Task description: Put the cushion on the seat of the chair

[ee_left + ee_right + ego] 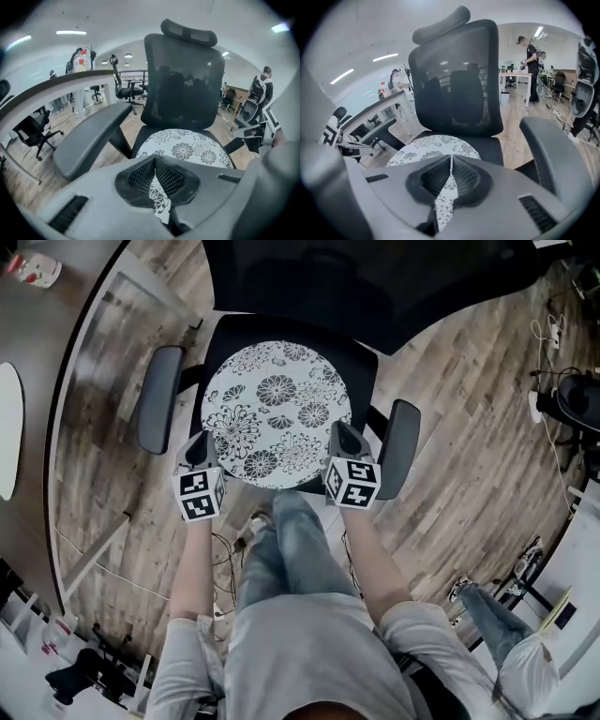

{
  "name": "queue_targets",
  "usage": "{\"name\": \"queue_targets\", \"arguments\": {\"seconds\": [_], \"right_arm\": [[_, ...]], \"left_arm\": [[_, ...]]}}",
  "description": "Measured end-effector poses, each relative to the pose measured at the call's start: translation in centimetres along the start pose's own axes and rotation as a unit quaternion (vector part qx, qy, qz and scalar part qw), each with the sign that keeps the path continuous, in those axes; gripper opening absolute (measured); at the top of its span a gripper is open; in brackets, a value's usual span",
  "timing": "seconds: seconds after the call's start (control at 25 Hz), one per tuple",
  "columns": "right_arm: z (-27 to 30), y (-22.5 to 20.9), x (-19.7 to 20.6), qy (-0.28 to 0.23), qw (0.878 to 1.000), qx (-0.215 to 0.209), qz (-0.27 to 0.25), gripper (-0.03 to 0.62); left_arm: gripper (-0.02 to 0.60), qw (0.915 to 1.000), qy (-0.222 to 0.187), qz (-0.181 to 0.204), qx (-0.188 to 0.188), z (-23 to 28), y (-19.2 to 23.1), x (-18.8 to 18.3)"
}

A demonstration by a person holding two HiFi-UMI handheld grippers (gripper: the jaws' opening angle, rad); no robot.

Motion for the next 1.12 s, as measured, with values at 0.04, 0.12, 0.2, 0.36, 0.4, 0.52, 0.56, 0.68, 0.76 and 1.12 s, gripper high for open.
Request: {"name": "queue_targets", "arguments": {"seconds": [0.04,0.12,0.2,0.36,0.4,0.52,0.56,0.68,0.76,1.12], "right_arm": [[-0.5,0.4,-0.3,-0.008,1.000,-0.002,-0.001,0.020],[-1.7,1.3,-0.9,-0.023,1.000,-0.005,-0.002,0.020],[-2.9,2.0,-1.4,-0.034,0.999,-0.008,-0.005,0.020],[-5.6,3.5,-2.6,-0.056,0.998,-0.013,-0.018,0.020],[-6.2,3.8,-3.1,-0.064,0.998,-0.015,-0.022,0.020],[-8.2,5.1,-4.4,-0.090,0.995,-0.019,-0.034,0.020],[-9.0,5.6,-4.8,-0.097,0.994,-0.020,-0.039,0.020],[-11.1,6.9,-6.0,-0.117,0.991,-0.020,-0.056,0.020],[-12.5,7.8,-6.6,-0.125,0.990,-0.020,-0.069,0.020],[-18.6,11.5,-9.3,-0.170,0.978,-0.019,-0.116,0.020]], "left_arm": [[0.011,1.0000,-0.008,-0.001,0.004,-0.6,0.0,-0.2],[0.011,0.9997,-0.022,0.000,0.012,-1.7,0.0,-0.5],[0.011,0.9992,-0.033,0.006,0.020,-3.0,0.1,-0.7],[0.011,0.9969,-0.071,0.004,0.033,-6.1,0.1,-2.3],[0.011,0.9956,-0.086,0.003,0.035,-6.9,0.1,-3.1],[0.011,0.9905,-0.131,0.007,0.041,-9.4,0.2,-5.3],[0.011,0.9887,-0.143,0.010,0.044,-10.3,0.2,-5.9],[0.011,0.9833,-0.172,0.017,0.057,-12.8,0.0,-7.7],[0.011,0.9796,-0.188,0.020,0.067,-14.4,-0.2,-8.6],[0.011,0.9644,-0.250,0.028,0.081,-21.1,0.1,-11.7]]}}
Point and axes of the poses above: the fingertips, and each gripper's own axes: z forward along the fingers, y to its left, x out of its underside, the point moved 1 cm from there along -z, backward along the fingers, and after that the axes turned 14 degrees about -x, right-handed, at the moved point
